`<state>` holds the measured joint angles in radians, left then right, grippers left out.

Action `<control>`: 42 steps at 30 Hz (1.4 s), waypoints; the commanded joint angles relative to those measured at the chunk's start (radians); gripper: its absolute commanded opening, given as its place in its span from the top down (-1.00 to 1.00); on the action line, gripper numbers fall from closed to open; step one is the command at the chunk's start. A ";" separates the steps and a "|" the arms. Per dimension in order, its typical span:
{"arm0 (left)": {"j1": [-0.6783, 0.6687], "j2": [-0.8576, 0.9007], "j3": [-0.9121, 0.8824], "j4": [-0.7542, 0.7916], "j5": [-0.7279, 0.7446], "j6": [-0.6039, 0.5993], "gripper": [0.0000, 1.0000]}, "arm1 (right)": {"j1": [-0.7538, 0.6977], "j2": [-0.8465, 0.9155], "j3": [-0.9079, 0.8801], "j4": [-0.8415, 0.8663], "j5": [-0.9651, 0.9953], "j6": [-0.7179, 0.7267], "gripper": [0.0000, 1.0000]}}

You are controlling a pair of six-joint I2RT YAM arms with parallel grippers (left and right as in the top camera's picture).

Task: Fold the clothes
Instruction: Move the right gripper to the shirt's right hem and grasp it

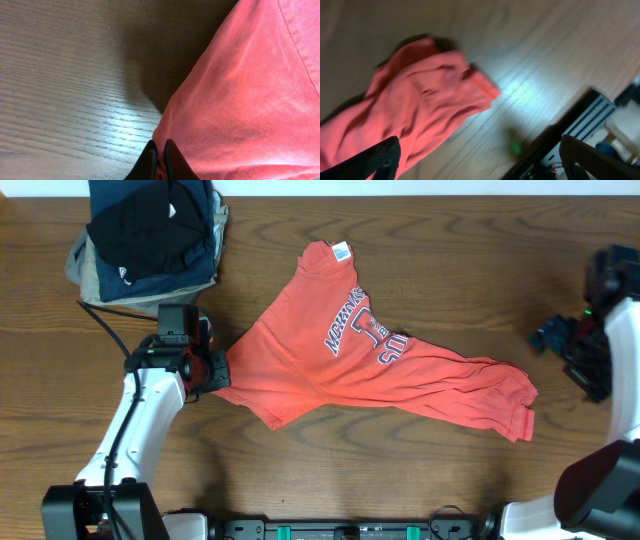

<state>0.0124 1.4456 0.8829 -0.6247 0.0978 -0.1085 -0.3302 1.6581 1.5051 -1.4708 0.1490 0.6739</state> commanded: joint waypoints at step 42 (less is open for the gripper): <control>0.004 -0.001 -0.010 -0.003 -0.005 -0.008 0.88 | -0.213 -0.006 -0.488 0.587 -0.367 -0.226 -0.52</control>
<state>0.0124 1.4456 0.8818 -0.6243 0.0982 -0.1089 -0.5873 1.6577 1.0233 -0.8925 -0.2077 0.4866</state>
